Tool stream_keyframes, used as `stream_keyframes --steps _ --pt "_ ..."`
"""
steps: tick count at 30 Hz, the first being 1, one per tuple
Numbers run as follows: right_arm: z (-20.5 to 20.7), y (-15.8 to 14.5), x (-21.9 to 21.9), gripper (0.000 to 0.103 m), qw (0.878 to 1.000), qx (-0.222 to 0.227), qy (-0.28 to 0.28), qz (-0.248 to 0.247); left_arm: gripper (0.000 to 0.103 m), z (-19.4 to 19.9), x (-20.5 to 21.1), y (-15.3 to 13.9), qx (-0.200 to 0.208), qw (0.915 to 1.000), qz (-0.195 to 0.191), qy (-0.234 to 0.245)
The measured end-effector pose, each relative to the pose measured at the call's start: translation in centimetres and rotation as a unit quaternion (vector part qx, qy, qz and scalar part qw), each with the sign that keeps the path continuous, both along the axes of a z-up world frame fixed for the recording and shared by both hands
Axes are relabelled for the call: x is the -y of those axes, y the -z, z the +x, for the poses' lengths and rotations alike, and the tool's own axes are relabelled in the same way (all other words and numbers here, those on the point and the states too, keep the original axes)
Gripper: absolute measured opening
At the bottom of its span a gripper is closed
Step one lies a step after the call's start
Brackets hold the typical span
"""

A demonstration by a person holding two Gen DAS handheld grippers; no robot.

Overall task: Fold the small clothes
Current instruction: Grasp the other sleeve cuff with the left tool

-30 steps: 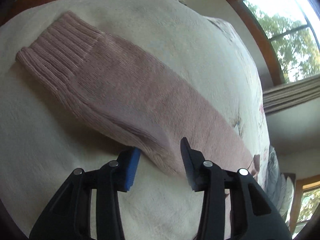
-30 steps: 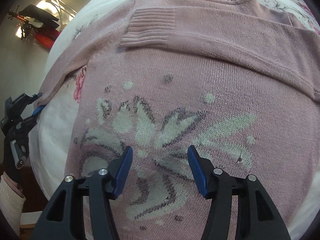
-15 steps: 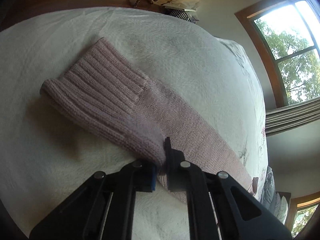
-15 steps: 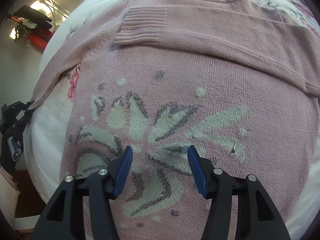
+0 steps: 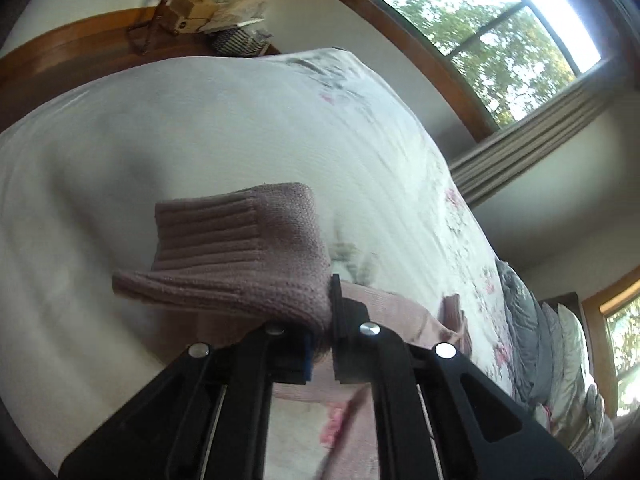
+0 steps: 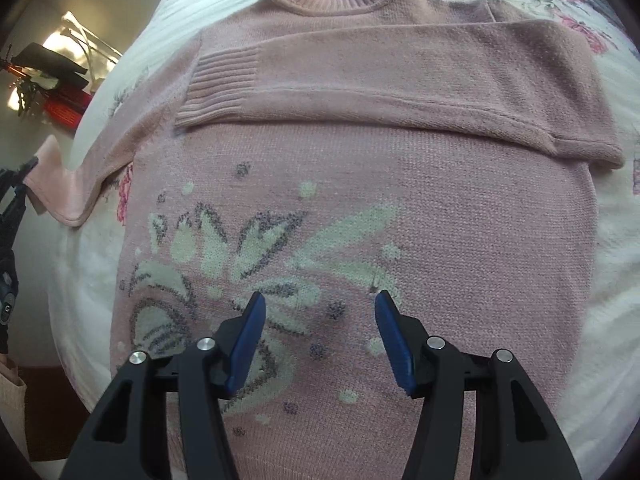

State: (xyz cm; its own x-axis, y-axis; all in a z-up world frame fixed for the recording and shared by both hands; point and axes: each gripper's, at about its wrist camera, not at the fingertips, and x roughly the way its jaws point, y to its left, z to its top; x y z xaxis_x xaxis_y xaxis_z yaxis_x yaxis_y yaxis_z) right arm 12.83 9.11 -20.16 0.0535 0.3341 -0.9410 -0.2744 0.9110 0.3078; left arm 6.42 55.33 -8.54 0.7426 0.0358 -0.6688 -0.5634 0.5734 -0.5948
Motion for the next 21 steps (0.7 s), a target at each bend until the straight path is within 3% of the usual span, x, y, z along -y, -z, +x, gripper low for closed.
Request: stream_keyframes --steps 5,11,16,21 --pt "1.0 0.0 2.3 0.057 1.000 0.003 0.020 0.005 0.005 5.4 8.3 -0.2 0.017 0.9961 -0.001 0.086" --pt "2.1 0.4 5.6 0.057 0.999 0.002 0.042 0.006 0.005 11.6 16.7 1.7 0.004 0.9861 -0.004 0.166" --pt "2.6 0.8 7.8 0.057 0.999 0.000 0.052 0.004 0.005 13.9 21.3 5.8 -0.034 0.9774 -0.005 0.209" --pt "2.6 1.5 8.6 0.057 0.998 -0.008 0.057 0.004 0.005 14.7 23.0 11.0 -0.090 0.9709 -0.024 0.221"
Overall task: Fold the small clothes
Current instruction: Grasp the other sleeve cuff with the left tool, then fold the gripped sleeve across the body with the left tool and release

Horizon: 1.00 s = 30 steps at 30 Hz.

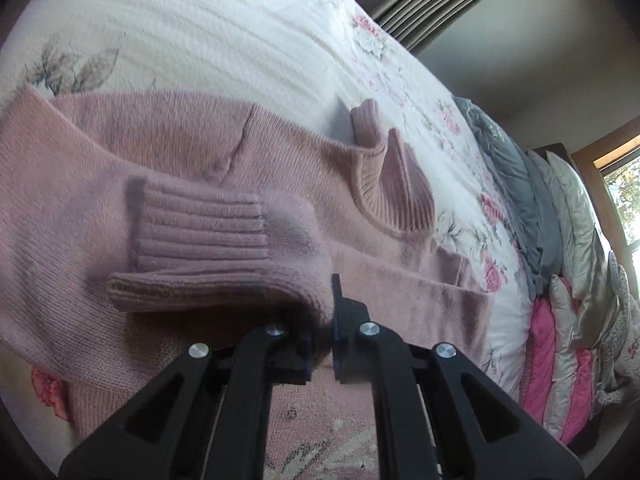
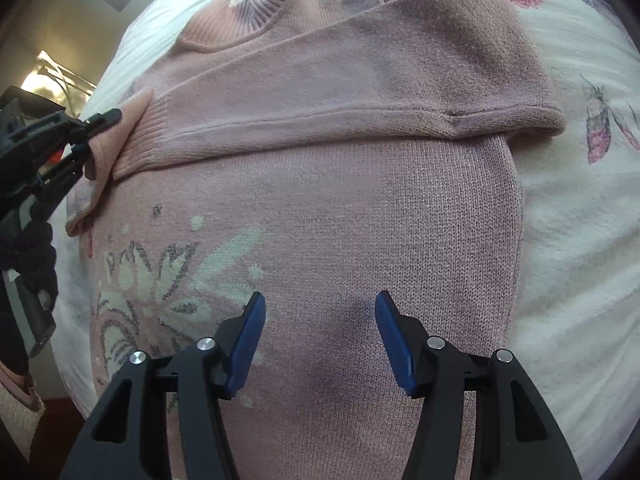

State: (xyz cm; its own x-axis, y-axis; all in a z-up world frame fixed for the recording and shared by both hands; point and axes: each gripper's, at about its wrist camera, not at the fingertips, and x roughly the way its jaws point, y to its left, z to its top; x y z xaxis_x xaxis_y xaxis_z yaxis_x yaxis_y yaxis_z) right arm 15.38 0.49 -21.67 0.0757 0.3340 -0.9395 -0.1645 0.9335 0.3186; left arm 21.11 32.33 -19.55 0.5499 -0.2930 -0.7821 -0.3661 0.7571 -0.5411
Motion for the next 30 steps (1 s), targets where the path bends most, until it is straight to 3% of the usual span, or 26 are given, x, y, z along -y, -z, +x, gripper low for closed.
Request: stream_keyframes --steps 5,10,12,17,21,26,29,30 --pt "-0.3 0.5 0.0 0.057 1.000 -0.010 0.002 -0.002 0.008 -0.8 0.3 2.0 -0.025 0.9996 -0.010 0.013" --pt "1.1 -0.5 -1.6 0.057 1.000 -0.011 0.007 0.026 0.024 -5.1 -0.5 0.1 -0.014 0.9969 -0.040 0.067" --pt "2.2 -1.3 -3.1 0.058 0.999 -0.004 -0.002 0.040 0.026 -7.1 -1.9 -1.0 -0.007 0.9968 -0.028 0.075" --pt "5.6 -3.2 -9.3 0.059 0.996 0.011 -0.036 0.083 0.031 -8.7 -8.3 -3.9 0.002 0.9981 0.060 0.016" --pt "8.8 -3.6 -14.5 0.061 0.990 0.001 -0.048 0.135 0.031 -7.2 -12.0 -3.8 -0.018 0.9936 0.110 -0.020" --pt "11.2 -1.8 -19.5 0.061 0.987 -0.033 -0.051 0.150 0.028 -5.7 -13.6 -0.3 -0.072 0.9916 0.105 -0.023" --pt "11.8 -0.5 -21.7 0.061 0.988 -0.050 -0.061 0.132 0.028 -5.9 -14.1 0.0 -0.065 0.9930 0.093 -0.032" --pt "11.6 -0.2 -22.2 0.053 0.988 -0.050 -0.066 0.132 0.028 -6.0 -14.3 -0.1 -0.063 0.9937 0.085 -0.036"
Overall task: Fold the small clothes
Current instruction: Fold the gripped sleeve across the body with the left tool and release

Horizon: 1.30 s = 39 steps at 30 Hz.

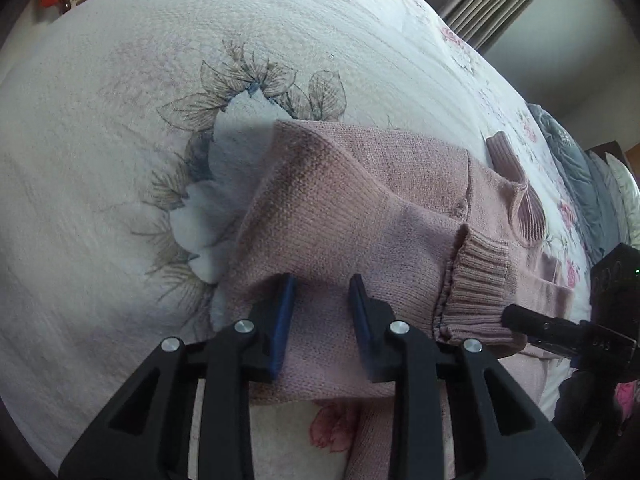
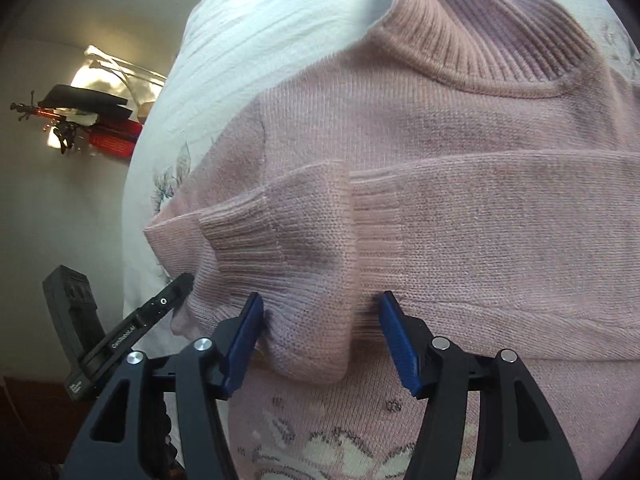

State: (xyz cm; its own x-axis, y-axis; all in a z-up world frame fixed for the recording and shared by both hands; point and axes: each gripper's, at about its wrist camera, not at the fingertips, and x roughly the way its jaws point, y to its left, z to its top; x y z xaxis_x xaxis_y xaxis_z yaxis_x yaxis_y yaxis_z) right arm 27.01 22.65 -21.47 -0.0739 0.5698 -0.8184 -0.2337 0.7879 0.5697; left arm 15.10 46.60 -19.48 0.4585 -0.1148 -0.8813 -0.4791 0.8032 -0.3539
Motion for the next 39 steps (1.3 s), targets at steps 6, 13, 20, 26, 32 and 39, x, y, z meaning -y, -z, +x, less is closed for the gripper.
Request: stream_keyframes --steps 6,13,20,26,32,39 --pt "-0.4 -1.9 0.4 0.014 0.999 0.035 -0.018 0.028 0.030 -1.1 -0.6 -1.8 0.013 0.9999 -0.004 -0.010" --pt "-0.7 -6.5 6.8 0.011 0.995 0.087 0.017 0.050 0.030 -0.3 1.5 -4.7 0.050 0.9987 0.011 0.007" --pt "-0.1 -7.3 14.7 0.011 0.991 0.119 0.065 -0.006 0.032 2.8 6.5 -4.5 0.046 0.9969 0.030 0.056" --pt "1.1 -3.4 18.1 0.012 0.989 0.098 0.094 -0.060 0.032 4.9 9.5 -1.1 -0.005 0.9958 0.048 0.078" --pt "0.8 -1.9 18.8 0.029 0.984 0.099 0.082 -0.125 0.032 5.3 10.2 -0.3 -0.030 0.9930 0.074 0.088" --pt "-1.3 -5.0 14.0 0.046 0.982 0.152 -0.010 -0.114 0.036 5.4 12.5 -3.1 0.000 0.9924 0.064 0.105"
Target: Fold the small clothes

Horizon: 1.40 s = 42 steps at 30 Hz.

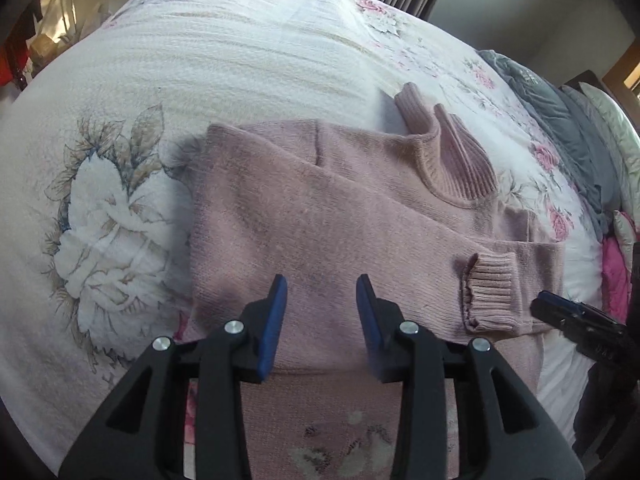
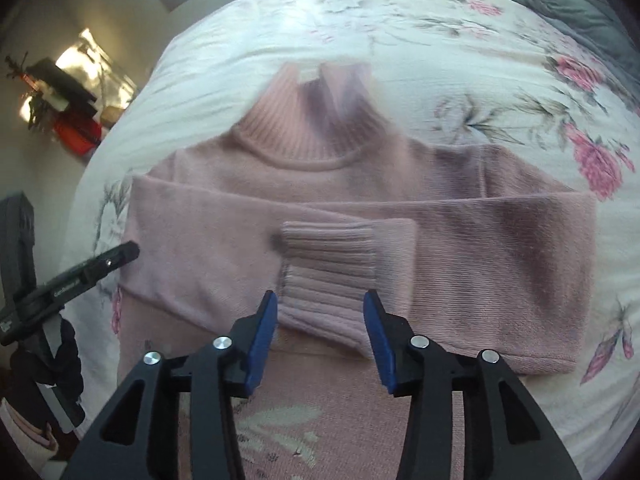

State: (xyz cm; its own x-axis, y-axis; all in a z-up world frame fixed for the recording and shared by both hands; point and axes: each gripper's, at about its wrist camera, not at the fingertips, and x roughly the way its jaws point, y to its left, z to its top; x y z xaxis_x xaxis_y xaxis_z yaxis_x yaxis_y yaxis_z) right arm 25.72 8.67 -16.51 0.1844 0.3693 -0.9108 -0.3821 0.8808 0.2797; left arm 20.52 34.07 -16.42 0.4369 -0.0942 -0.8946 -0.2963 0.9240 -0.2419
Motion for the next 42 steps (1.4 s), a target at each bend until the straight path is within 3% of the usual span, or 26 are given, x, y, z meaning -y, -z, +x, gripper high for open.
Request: stream_keyframes --steps 3,8,11,12,13,20,23,25,27,30,35,40,42 --pt "-0.6 1.9 -3.1 0.049 0.999 -0.009 -0.042 -0.034 0.036 0.6 1.8 0.6 -0.010 0.9997 0.003 0.020" --pt "-0.6 5.0 -4.3 0.049 0.994 -0.022 -0.050 -0.092 0.037 0.8 2.6 2.6 -0.034 0.9990 0.013 0.025" --pt "0.0 5.1 -3.6 0.027 0.996 -0.026 -0.041 -0.081 0.037 0.8 2.4 3.2 -0.035 0.9990 0.012 0.025" --pt "0.2 4.9 -3.2 0.012 0.997 -0.030 -0.033 -0.070 0.038 0.8 2.3 3.3 -0.035 0.9991 0.008 0.025" --pt "0.4 4.5 -2.6 0.008 0.997 -0.030 -0.021 -0.061 0.038 0.9 2.1 3.3 -0.035 0.9991 0.005 0.023" --pt "1.2 0.6 5.3 0.007 0.995 -0.009 0.096 0.013 0.038 1.0 1.7 3.5 -0.032 0.9991 -0.008 0.028" --pt "1.5 0.7 10.1 0.008 0.985 -0.012 0.174 -0.010 0.038 0.9 1.5 3.6 -0.029 0.9990 -0.012 0.033" --pt "1.6 1.7 13.0 0.018 0.974 -0.026 0.220 -0.045 0.038 0.9 1.6 3.6 -0.028 0.9988 -0.011 0.040" --pt "0.8 2.0 14.9 0.021 0.967 -0.019 0.245 -0.071 0.038 0.8 1.6 3.3 -0.029 0.9985 -0.008 0.046" --pt "-0.2 1.2 15.2 0.023 0.969 -0.004 0.245 -0.042 0.039 0.7 2.0 2.2 -0.017 0.9986 -0.004 0.050" --pt "0.6 1.5 11.8 0.024 0.982 -0.013 0.190 0.004 0.040 1.2 3.9 1.4 -0.007 0.9977 -0.003 0.068" --pt "2.5 4.7 11.4 0.022 0.980 -0.054 0.183 -0.049 0.041 1.4 4.8 2.9 -0.021 0.9969 0.019 0.073" --pt "2.7 5.8 11.6 0.022 0.982 -0.060 0.173 -0.043 0.041 1.5 4.9 3.4 -0.022 0.9962 0.028 0.080"
